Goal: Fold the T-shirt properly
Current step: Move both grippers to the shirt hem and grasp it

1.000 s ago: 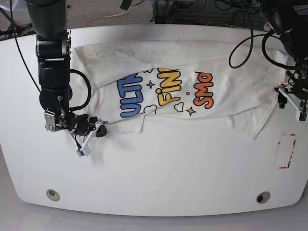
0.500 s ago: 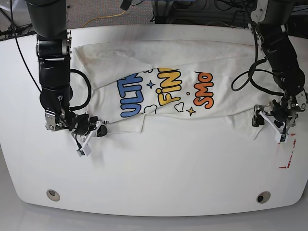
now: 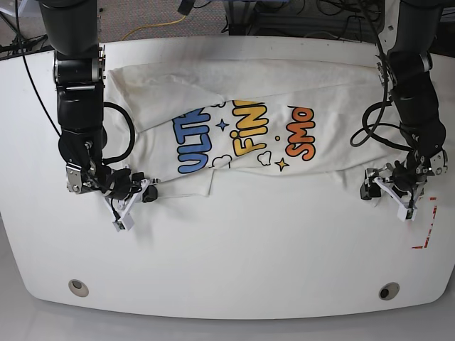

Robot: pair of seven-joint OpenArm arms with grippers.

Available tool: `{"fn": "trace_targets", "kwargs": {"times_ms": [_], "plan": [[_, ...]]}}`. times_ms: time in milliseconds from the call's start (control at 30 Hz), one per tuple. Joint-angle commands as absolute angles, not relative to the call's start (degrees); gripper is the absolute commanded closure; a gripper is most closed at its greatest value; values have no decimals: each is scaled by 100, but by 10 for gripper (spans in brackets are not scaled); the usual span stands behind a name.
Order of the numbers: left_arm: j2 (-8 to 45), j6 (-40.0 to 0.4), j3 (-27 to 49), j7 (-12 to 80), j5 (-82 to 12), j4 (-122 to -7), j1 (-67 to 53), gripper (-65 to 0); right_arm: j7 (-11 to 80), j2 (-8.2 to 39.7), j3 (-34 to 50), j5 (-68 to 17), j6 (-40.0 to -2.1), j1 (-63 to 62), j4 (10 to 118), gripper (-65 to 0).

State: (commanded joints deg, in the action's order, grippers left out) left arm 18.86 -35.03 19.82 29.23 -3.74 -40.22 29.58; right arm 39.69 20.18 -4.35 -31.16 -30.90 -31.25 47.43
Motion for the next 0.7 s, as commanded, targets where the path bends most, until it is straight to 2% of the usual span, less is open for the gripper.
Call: {"fn": "trace_targets", "kwargs": {"times_ms": [67, 133, 200, 300, 333, 533, 700], "plan": [[1877, -3503, 1912, 2923, -374, -4022, 2958, -443, 3969, 2018, -426, -3125, -3090, -3125, 4743, 0], [1868, -3495, 1886, 2914, -374, -4022, 2958, -324, 3969, 2018, -426, -3125, -3090, -3125, 4743, 0], [1868, -3495, 1886, 2905, -374, -4013, 2958, -178, 3969, 2018, -426, -3125, -3090, -3125, 4743, 0], [1868, -3495, 1877, 2897, -374, -4013, 2941, -28, 3952, 2018, -426, -3125, -3090, -3125, 4743, 0], [1877, -3495, 1877, 2897, -374, -4022, 2941, 0, 3952, 2018, -426, -3125, -3090, -3125, 4743, 0], [1886, -3495, 1912, 2897, -400, -4189, 2941, 0, 3952, 2018, -426, -3125, -3090, -3160, 4857, 0], [1886, -3495, 2062, 2949, -382, -5130, 2651, 0, 3943, 2088, -426, -3108, -3090, -3178, 5262, 0]]}}
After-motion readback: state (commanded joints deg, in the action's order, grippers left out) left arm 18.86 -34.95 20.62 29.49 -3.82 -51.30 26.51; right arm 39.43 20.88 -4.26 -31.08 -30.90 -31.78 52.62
